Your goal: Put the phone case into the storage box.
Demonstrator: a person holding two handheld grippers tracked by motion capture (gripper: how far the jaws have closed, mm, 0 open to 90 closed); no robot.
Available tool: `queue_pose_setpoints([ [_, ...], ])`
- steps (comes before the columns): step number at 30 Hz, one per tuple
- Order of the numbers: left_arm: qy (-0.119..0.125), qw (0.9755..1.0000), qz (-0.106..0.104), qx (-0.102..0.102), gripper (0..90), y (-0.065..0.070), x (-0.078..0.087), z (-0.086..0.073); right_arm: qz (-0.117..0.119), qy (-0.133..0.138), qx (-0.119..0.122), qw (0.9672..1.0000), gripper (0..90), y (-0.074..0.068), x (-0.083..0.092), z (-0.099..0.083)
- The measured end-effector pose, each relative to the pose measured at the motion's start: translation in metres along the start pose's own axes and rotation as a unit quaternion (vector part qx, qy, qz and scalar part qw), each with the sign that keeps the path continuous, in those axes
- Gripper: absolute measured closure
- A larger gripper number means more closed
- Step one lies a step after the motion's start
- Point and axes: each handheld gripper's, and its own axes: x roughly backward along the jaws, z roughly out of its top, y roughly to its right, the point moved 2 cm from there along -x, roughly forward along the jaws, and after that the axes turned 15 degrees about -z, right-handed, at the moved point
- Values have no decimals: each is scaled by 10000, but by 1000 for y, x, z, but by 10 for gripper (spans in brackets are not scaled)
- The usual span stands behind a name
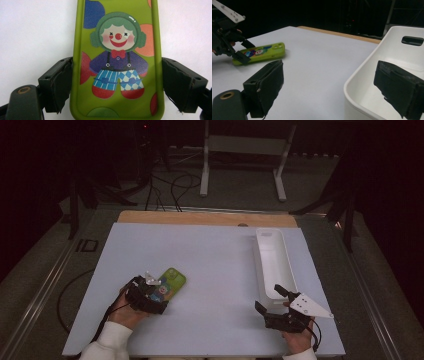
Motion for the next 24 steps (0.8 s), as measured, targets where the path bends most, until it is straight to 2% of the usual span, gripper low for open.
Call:
queue_pose_setpoints([
  [11,465,9988,180,-26,159,5,15,12,-26,-26,40,10000,89,0,-1,0],
  [24,823,9960,333,-85,159,10,25,21,-43,-26,-10,10000,89,1,-1,0],
])
